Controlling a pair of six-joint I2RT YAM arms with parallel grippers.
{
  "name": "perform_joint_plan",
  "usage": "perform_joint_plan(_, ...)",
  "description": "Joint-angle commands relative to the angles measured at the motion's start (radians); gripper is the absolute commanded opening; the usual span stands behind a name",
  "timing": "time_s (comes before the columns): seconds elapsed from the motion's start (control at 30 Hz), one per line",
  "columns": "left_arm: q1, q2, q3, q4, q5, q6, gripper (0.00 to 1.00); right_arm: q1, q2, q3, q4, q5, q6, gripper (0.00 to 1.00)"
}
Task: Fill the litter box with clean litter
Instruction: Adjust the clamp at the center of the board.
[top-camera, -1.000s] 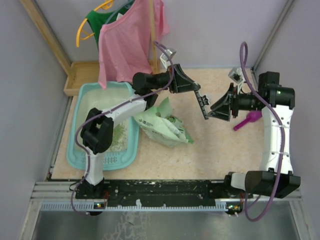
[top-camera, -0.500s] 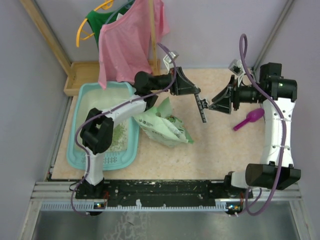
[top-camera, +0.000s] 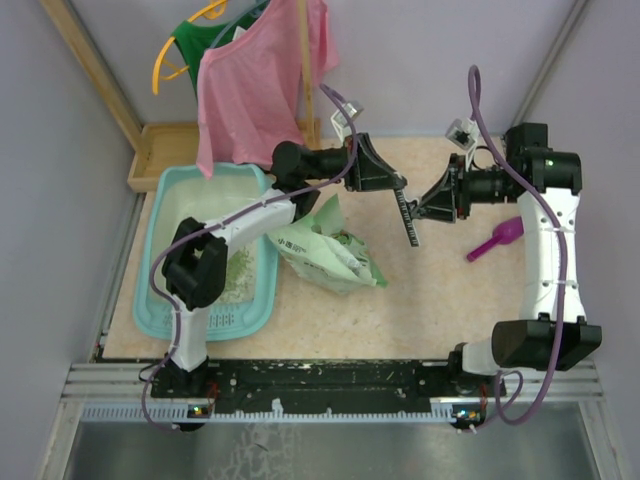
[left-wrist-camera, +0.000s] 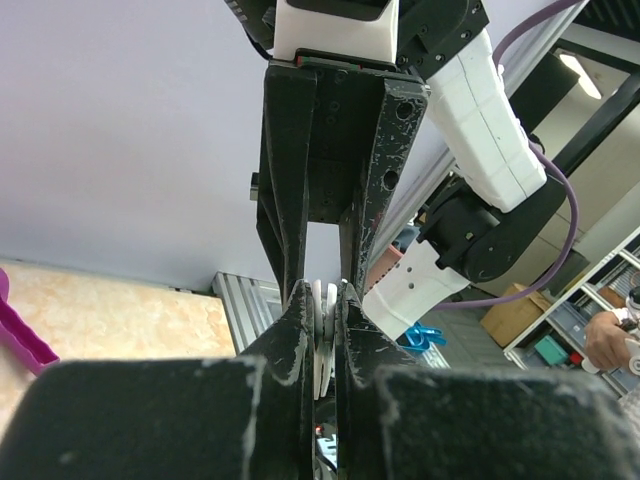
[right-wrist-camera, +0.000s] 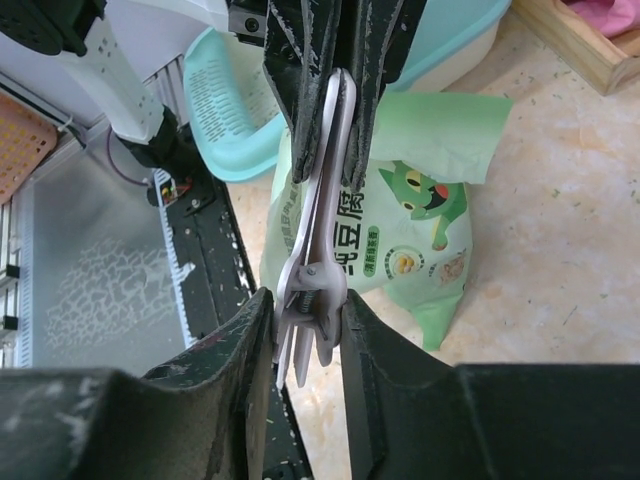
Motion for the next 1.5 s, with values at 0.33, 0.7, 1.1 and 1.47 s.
perform_joint_plan(0.33, -0.004, -0.036, 0.026, -0.071, 0.014, 0.086, 0.27, 0.003, -0.032, 0.014, 0.074, 0.031, 0.035, 0.04)
perform_joint_plan(0.7, -0.007, -0.057, 0.017, -0.133, 0.002, 0.146, 0.05, 0.003, -0.040, -0.002, 0.101, 0.038, 0.071, 0.00)
perform_joint_plan(1.1, -0.009, -0.062, 0.019, -0.152, 0.011, 0.168, 0.00, 0.003, -0.052, -0.002, 0.126, 0.029, 0.119, 0.36)
perform_joint_plan(1.47, -0.005, -0.090, -0.018, -0.183, 0.005, 0.210, 0.00, -0.013, -0.051, 0.013, 0.126, 0.032, 0.138, 0.32)
